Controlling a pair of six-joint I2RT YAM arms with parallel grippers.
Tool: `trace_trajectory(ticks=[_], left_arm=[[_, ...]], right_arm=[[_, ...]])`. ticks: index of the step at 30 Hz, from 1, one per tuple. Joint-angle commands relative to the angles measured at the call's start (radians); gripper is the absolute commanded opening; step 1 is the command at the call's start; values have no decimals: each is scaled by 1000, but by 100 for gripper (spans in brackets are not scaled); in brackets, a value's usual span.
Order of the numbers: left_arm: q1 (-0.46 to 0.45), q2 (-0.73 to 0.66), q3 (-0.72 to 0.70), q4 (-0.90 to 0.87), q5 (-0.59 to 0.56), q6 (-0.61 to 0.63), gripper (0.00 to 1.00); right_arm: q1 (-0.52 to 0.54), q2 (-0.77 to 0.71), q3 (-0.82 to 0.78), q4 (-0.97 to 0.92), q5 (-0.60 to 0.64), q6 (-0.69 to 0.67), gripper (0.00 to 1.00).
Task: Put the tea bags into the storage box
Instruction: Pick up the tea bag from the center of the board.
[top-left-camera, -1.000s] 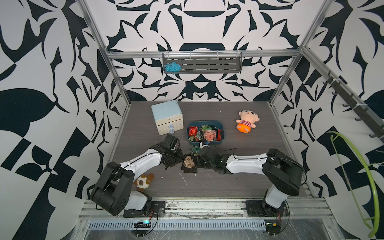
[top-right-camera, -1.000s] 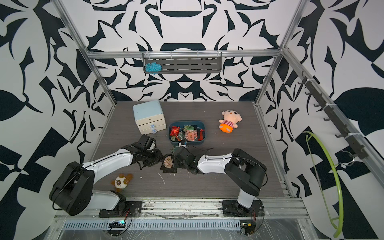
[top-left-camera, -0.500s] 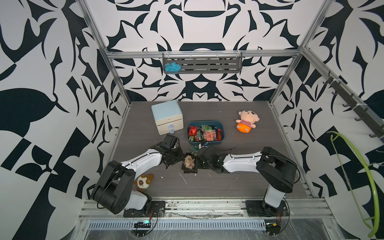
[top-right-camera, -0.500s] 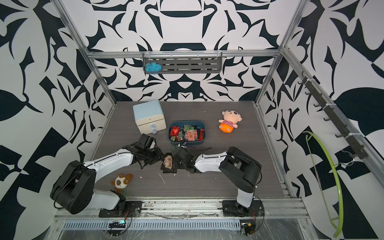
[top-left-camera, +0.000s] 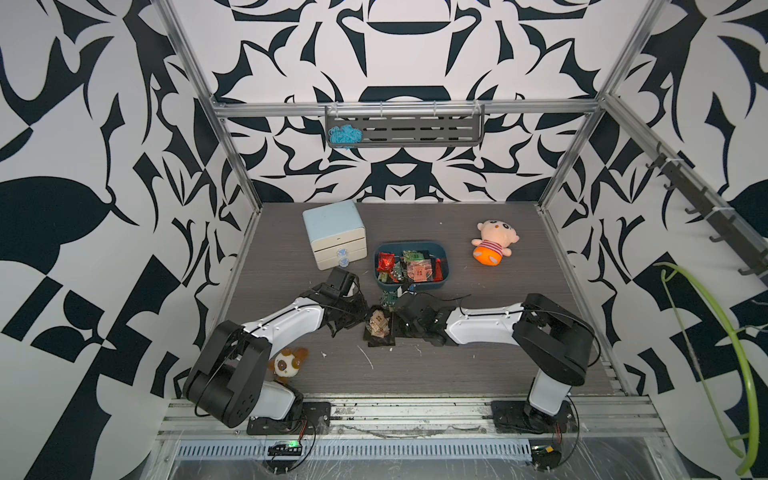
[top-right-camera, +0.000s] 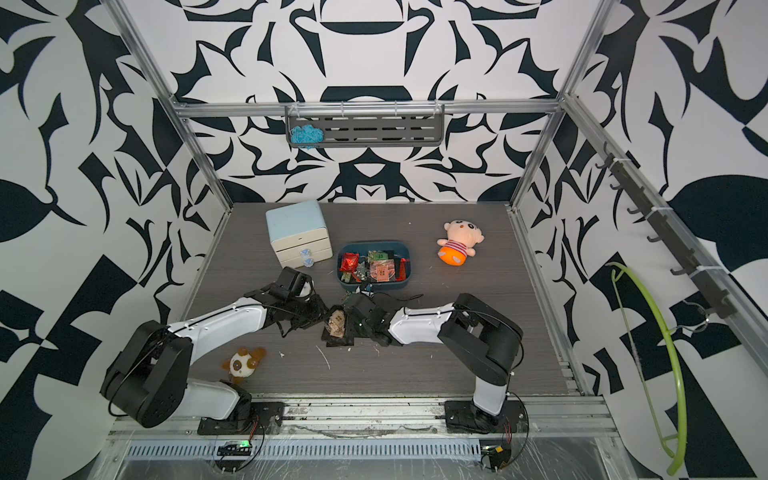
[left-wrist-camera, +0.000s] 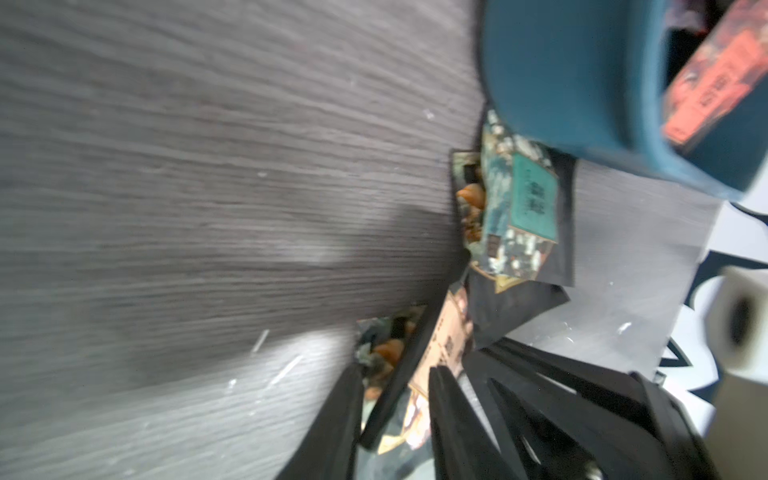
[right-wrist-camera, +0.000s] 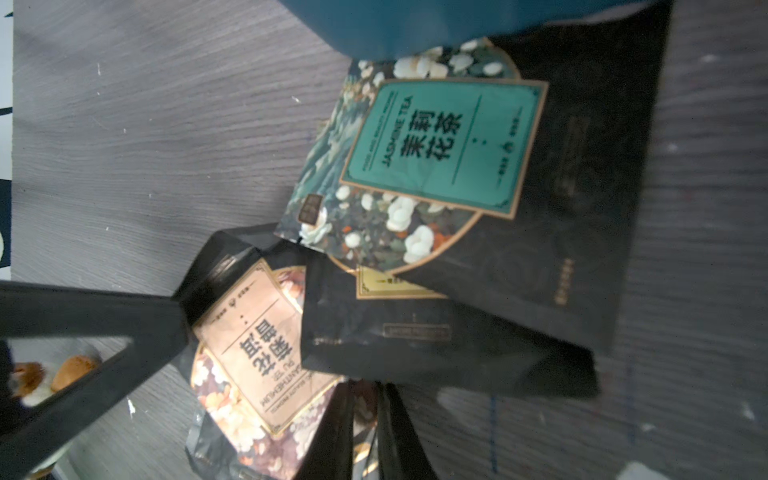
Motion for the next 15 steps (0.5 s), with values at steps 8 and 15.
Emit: trace_trajectory(ticks=[8,15], left_arm=[[4,-24,-12,30,72,1,24],[4,-4,-20,45,90,1,17]], right_arm=[[4,-20,36,-5,-5,-14,16],[4,-28,33,5,-6,-14,17]])
